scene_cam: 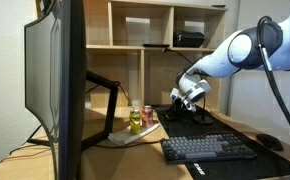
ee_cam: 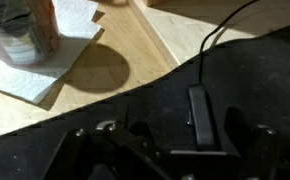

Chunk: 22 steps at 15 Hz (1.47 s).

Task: Switch on the desk lamp

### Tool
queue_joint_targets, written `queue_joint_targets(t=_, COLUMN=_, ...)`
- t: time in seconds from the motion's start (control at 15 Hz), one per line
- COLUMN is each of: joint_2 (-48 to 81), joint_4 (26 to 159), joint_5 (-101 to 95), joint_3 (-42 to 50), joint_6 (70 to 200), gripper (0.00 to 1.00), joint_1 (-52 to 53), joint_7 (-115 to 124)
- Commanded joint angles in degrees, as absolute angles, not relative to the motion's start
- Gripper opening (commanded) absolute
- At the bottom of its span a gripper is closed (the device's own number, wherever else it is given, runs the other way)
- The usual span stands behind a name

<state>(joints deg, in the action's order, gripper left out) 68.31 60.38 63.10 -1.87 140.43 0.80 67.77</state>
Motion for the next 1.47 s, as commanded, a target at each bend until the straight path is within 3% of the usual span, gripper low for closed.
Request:
queue_joint_targets(t=0.0, joint_2=68.72, joint_4=60.36, joint_5=60.98, joint_3=-2.40, joint_6=140.40, gripper=0.66, joint_1=0.13, joint_7=68.92)
queue_joint_targets(t=0.07, joint_2=68.48, joint_4=60.74, joint_5=60.41, joint_3=-1.92, joint_6=140.60, gripper=0.60, joint_1=0.29, joint_7=69.58)
queue_joint_targets(t=0.13, joint_2=68.33, joint_4=60.90, joint_5=59.79, joint_3=-1.62, joint_6=140.64, gripper=0.90, joint_1=0.29, joint_7=70.17)
queue_joint_targets(t=0.33, joint_2=67.90, joint_4=61.31, joint_5=57.60, joint_3=-1.18, joint_6=140.37, gripper=0.98, joint_1=-0.07, joint_7=71.38)
queue_joint_targets(t=0.4, joint_2=67.91, joint_4=61.24, joint_5=56.94, joint_3=-1.34, joint_6=140.01, gripper=0.65, joint_1=-0.32, joint_7=71.49)
queue_joint_targets(t=0.53, joint_2=68.02, joint_4=61.03, joint_5=56.13, joint_3=-1.69, joint_6=139.89, gripper=0.64, joint_1=-0.64, joint_7=71.73)
queue_joint_targets(t=0.93, joint_2=67.96, joint_4=60.87, joint_5=55.30, joint_3=-1.94, joint_6=139.81, gripper=0.23, joint_1=-1.44, joint_7=72.35)
queue_joint_targets(t=1.0, joint_2=68.03, joint_4=60.64, joint_5=55.65, joint_3=-2.63, joint_6=139.24, gripper=0.66, joint_1=-1.87, joint_7=71.54)
queue_joint_targets(t=1.13, joint_2=68.16, joint_4=60.37, joint_5=56.01, joint_3=-3.38, joint_6=138.94, gripper=0.62, joint_1=-2.14, joint_7=70.76)
queue_joint_targets(t=1.4, joint_2=68.89, joint_4=59.37, joint_5=56.84, joint_3=-5.21, joint_6=138.61, gripper=0.88, joint_1=-2.67, joint_7=69.02)
